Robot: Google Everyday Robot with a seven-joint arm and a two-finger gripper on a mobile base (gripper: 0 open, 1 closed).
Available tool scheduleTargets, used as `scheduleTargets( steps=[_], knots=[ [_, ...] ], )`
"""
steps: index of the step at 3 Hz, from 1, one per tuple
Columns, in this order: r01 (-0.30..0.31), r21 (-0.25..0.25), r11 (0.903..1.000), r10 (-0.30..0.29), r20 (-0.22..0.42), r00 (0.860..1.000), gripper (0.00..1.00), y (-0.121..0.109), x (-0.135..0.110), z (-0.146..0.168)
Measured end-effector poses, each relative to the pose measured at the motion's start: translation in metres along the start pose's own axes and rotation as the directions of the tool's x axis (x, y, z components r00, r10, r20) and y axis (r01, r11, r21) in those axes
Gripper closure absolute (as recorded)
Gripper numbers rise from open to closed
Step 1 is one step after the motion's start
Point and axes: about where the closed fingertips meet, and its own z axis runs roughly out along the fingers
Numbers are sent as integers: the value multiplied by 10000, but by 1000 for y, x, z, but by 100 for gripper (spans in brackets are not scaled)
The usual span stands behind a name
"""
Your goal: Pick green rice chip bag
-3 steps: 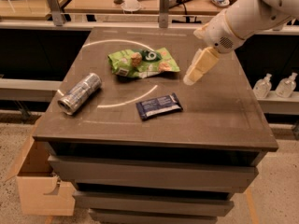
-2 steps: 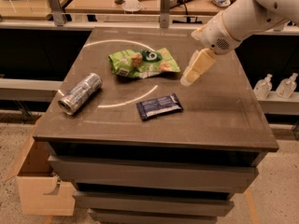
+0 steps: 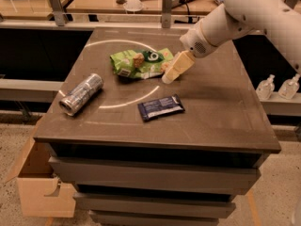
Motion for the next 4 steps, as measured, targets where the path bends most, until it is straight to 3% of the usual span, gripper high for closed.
scheduleTargets(
  steps=[1,2,3,4],
  knots=[
    [-171,-333,9993,177,180,9997,0,1,-11,31],
    [28,-721,9974,-3,338,9994,26,-3,-16,64],
    [275,-874,9958,-234,477,9986,57,-5,-20,75],
    [447,-921,9947,-398,552,9977,80,-2,-21,77]
  ],
)
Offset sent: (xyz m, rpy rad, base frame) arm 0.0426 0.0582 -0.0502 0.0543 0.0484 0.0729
